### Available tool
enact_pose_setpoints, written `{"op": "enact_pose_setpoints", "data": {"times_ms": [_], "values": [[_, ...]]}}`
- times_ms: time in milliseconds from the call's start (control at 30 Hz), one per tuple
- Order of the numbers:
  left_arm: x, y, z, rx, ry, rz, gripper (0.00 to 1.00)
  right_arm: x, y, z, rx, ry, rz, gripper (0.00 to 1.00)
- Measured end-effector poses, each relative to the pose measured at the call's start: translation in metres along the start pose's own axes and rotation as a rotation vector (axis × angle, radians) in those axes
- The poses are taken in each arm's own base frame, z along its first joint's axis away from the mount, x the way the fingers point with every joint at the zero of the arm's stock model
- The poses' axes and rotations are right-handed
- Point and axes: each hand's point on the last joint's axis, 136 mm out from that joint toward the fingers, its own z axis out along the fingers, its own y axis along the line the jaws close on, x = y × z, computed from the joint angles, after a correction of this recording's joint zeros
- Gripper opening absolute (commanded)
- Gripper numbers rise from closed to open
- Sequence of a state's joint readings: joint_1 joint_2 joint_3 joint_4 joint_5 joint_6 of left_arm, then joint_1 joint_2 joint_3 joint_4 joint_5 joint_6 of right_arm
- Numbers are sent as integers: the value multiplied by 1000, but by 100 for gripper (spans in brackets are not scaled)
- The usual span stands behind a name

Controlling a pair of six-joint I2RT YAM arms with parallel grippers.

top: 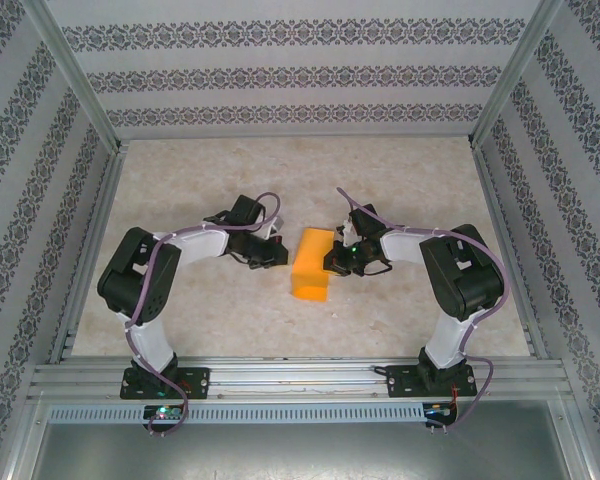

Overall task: Fold a paper plane with a square sheet of paper (fold left side to right side)
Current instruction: First fold the square sheet of paper in half at the center of the table, then hold the square sheet of paper at the center of the table.

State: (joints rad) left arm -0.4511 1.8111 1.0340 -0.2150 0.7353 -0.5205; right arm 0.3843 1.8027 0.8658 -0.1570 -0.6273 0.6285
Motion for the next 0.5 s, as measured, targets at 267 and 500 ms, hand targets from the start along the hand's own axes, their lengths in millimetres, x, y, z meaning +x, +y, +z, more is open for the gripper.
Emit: {"op": "enact_pose_setpoints", "data": {"times_ms": [267,500], "values": [[-2,-19,30,59,41,21,2,0,0,0,0,0,0,0],[6,-1,46,26,79,-18,2,1,1,1,2,3,-4,0]]}}
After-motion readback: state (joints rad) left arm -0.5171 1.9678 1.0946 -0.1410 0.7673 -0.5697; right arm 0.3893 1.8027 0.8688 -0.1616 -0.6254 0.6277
